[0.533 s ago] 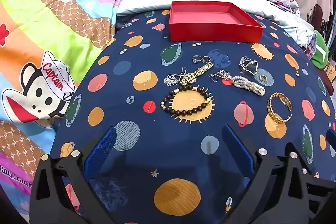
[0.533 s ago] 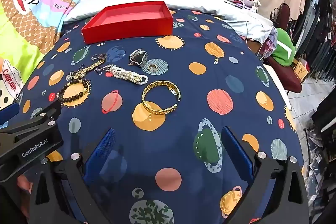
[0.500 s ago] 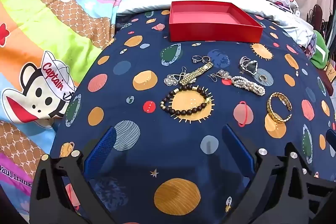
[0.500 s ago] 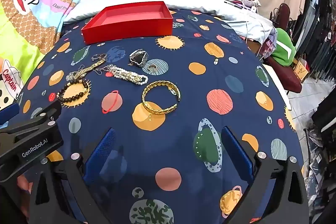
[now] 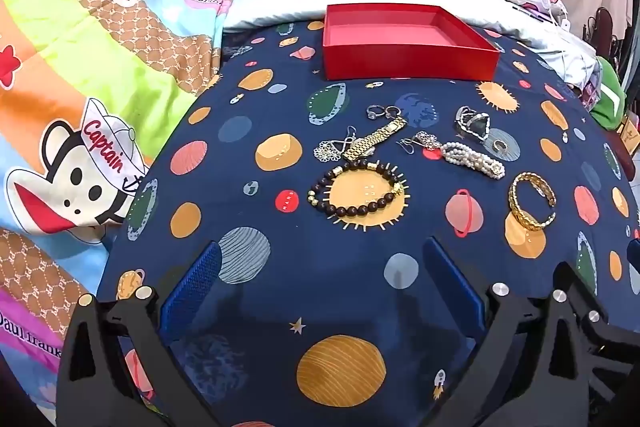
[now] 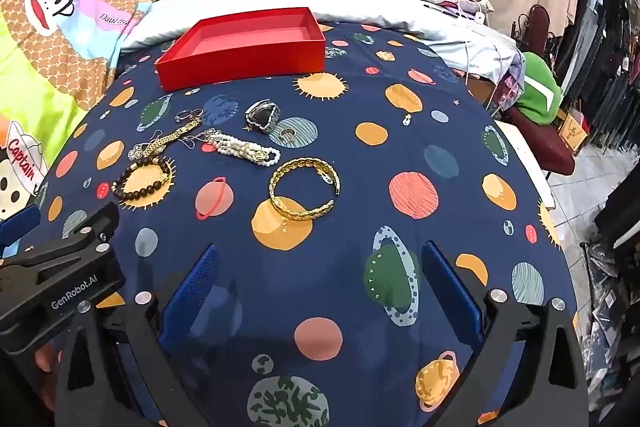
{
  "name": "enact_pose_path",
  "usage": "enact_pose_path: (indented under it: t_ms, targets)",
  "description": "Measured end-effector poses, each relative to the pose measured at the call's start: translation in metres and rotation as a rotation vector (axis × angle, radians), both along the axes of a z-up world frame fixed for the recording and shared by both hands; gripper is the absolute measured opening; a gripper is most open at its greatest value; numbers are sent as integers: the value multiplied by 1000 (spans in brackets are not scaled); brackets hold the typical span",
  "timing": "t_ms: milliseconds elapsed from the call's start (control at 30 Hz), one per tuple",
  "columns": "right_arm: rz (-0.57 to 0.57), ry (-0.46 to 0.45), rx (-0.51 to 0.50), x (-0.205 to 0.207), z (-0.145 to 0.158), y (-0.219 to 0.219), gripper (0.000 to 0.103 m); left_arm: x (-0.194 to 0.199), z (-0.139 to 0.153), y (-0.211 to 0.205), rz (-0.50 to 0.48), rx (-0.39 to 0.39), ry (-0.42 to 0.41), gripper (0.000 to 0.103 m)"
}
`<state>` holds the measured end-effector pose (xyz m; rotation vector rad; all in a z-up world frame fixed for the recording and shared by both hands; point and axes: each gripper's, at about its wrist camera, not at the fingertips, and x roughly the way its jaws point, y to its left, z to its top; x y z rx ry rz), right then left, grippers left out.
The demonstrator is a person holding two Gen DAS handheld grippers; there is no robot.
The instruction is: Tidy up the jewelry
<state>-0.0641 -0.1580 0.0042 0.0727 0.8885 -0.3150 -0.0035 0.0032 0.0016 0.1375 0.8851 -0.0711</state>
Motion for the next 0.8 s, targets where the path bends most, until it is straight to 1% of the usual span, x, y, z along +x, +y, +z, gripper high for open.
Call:
enact_pose_path:
  t_ms: [133, 267, 400, 433, 800]
  targets:
    - [-3, -2, 2, 0, 1, 1, 98, -1, -1, -1, -3, -7, 0, 98]
    - [-3, -1, 2, 0, 1, 1, 98, -1, 0, -3, -4, 6, -13, 98]
    - [-5, 0, 4, 0, 1, 2, 98, 1, -1, -5, -4, 0, -5, 98]
    - [-4, 0, 3, 0, 1, 2, 98, -1, -2, 0, -3, -5, -5, 98]
    - [-2, 1, -2, 0, -1, 5, 98, 0, -5, 5, 1, -6, -3, 98]
